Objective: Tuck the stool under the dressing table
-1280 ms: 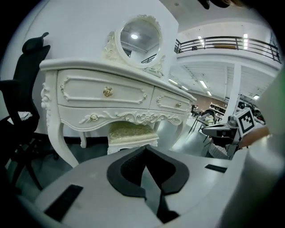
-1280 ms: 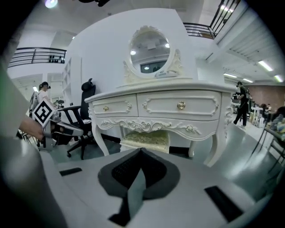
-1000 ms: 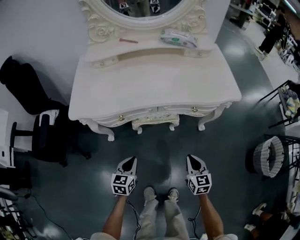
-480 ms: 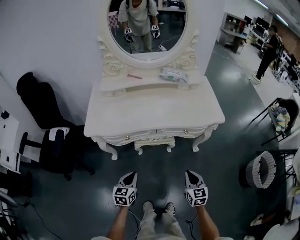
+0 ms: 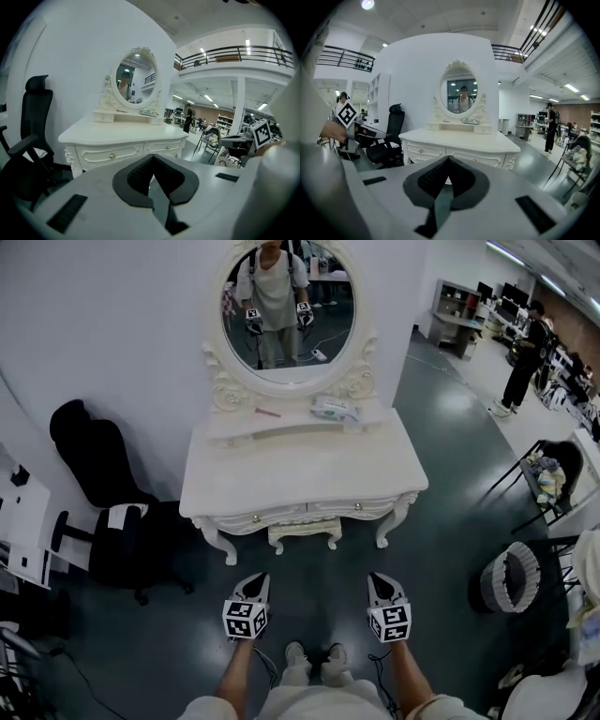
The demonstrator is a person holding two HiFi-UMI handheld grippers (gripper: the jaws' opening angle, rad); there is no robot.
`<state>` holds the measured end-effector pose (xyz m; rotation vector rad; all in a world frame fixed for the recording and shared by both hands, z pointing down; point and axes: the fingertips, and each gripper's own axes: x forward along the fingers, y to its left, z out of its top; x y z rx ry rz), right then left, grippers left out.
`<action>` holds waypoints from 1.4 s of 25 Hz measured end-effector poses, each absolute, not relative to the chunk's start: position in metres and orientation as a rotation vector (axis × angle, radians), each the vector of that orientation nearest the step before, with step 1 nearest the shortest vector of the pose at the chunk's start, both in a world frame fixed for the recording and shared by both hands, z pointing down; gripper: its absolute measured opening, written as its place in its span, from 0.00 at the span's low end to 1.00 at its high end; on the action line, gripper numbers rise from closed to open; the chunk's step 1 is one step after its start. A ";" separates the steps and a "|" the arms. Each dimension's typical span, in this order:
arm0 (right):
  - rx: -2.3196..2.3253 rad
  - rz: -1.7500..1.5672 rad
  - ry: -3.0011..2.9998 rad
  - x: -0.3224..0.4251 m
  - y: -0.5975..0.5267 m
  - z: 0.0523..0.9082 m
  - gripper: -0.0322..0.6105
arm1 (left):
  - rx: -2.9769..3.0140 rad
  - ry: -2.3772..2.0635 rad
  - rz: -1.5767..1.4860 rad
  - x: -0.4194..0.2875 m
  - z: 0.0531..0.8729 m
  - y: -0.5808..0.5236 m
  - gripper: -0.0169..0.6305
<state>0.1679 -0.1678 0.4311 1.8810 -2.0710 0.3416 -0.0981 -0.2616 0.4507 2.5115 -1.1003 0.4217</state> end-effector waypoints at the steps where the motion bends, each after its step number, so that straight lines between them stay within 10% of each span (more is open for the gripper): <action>1: 1.886 0.336 -2.070 0.170 -0.165 0.425 0.05 | 2.516 -1.108 0.416 -0.100 0.443 -0.262 0.05; 35: 1.974 0.257 -2.082 0.201 -0.133 0.341 0.05 | 2.557 -1.205 0.306 -0.112 0.350 -0.249 0.05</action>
